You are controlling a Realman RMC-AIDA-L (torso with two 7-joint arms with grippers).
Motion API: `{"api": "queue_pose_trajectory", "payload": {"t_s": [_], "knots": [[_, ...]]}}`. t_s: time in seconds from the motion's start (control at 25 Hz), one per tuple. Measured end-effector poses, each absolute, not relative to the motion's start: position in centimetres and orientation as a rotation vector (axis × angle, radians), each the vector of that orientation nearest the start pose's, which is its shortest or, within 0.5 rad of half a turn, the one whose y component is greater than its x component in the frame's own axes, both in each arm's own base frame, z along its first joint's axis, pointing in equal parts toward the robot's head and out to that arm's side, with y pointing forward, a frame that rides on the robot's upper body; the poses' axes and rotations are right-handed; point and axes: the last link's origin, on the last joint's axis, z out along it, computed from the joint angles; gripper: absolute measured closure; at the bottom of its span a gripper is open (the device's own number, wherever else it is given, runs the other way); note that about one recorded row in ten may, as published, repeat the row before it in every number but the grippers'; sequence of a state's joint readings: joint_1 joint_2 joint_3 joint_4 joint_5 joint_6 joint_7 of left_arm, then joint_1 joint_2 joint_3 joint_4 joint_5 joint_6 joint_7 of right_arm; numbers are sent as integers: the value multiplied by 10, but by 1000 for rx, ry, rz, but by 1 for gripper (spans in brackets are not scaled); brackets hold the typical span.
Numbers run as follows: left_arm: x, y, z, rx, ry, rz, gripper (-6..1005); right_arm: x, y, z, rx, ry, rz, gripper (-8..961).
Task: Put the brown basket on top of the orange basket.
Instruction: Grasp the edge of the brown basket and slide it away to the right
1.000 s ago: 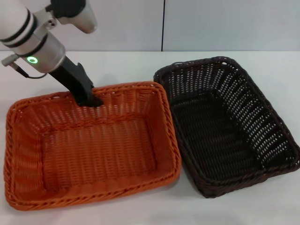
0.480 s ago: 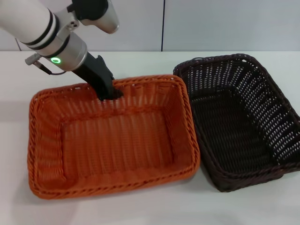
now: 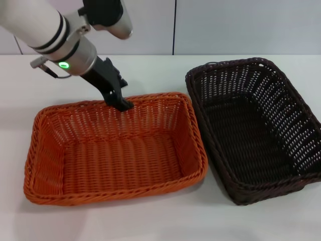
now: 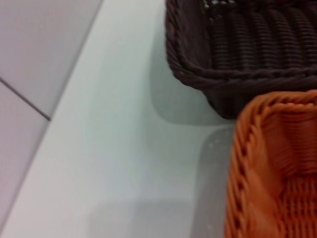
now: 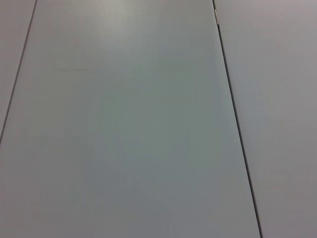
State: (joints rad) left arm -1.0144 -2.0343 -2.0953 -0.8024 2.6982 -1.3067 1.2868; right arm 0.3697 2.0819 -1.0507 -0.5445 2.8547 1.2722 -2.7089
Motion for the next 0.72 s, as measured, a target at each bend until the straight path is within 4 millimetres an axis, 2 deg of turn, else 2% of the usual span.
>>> {"api": "queue_pose_trajectory", "payload": {"t_s": [0.16,0.2,0.28,0.32,0.4,0.48,0.6,0.64,0.68,0.72], "knots": [[-149,452,6,-2713,-138,519,433,285,358,119,-1311,195,1037,204],[-141,461,32,-2615,-117,429,407,285,358,119,-1311,196,1037,204],[-141,461,32,-2615,-117,429,402,285,358,119,-1310,196,1036,204],[-139,463,38,-2591,-118,400,400,285,358,120,-1310,197,1036,204],[-132,467,81,-2439,-198,73,395,286,358,120,-1309,198,1034,204],[-133,467,88,-2414,-219,12,395,287,357,120,-1309,201,1031,204],[-145,458,124,-2249,-337,-391,395,289,355,120,-1305,205,1026,204],[-145,458,124,-2249,-337,-391,395,289,355,120,-1305,205,1026,204],[-156,450,141,-2134,-381,-562,395,289,355,120,-1305,206,1025,204],[-156,450,141,-2134,-381,-562,395,289,355,120,-1305,206,1025,204]]}}
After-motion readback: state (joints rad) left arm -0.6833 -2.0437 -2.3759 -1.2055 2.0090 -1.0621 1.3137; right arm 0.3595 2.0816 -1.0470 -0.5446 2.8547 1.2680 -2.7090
